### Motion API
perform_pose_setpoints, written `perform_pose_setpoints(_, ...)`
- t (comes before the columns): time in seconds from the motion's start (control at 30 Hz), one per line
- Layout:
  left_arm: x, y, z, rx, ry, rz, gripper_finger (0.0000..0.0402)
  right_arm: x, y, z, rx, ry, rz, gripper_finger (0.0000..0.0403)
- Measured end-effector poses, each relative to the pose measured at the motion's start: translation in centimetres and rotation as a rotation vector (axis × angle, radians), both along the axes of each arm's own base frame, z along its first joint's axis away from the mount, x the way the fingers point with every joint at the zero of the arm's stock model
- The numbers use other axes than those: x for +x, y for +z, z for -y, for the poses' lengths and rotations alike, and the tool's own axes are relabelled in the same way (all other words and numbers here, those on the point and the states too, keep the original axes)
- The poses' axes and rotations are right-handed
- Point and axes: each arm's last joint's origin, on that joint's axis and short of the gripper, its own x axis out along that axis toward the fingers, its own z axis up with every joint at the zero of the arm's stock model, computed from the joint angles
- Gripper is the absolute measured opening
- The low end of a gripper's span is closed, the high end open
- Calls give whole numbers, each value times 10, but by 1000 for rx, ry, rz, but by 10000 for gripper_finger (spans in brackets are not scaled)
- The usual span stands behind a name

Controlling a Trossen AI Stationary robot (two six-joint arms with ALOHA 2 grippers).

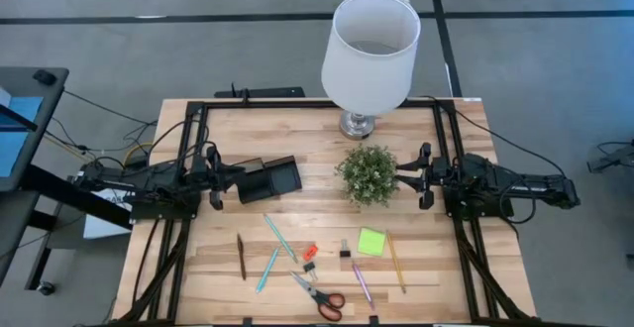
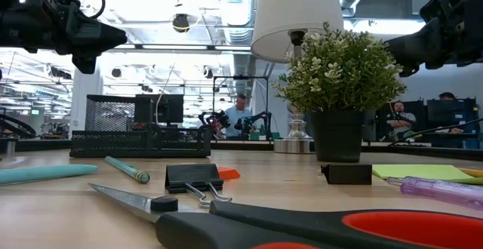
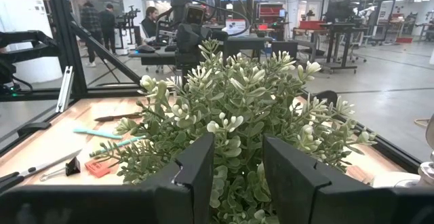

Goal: Pick and place office supplies into organizer
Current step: Put the green sticky note into the black desk organizer

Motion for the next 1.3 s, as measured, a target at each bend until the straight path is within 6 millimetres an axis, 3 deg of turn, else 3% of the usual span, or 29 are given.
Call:
perform_pose_setpoints(0.4, 0, 0, 0, -13, -6, 4, 57, 0, 0, 0, 0, 0, 0, 118)
perform_pose_setpoints(0.5, 1, 0, 3, -37, -115, 6, 57, 0, 0, 0, 0, 0, 0, 118)
perform_pose_setpoints(0.67, 0, -1, 13, -162, -460, -12, 57, 0, 0, 0, 0, 0, 0, 118)
perform_pose_setpoints(0.83, -1, 0, 16, -266, -498, -25, 57, 0, 2, 0, 17, 0, 26, 118)
perform_pose_setpoints(1.13, -7, 59, 11, -180, -255, -162, 57, -3, 26, 0, 69, 8, 282, 118)
perform_pose_setpoints(1.3, 12, 75, 18, -151, -230, -305, 57, -5, 37, -4, -112, 22, 302, 118)
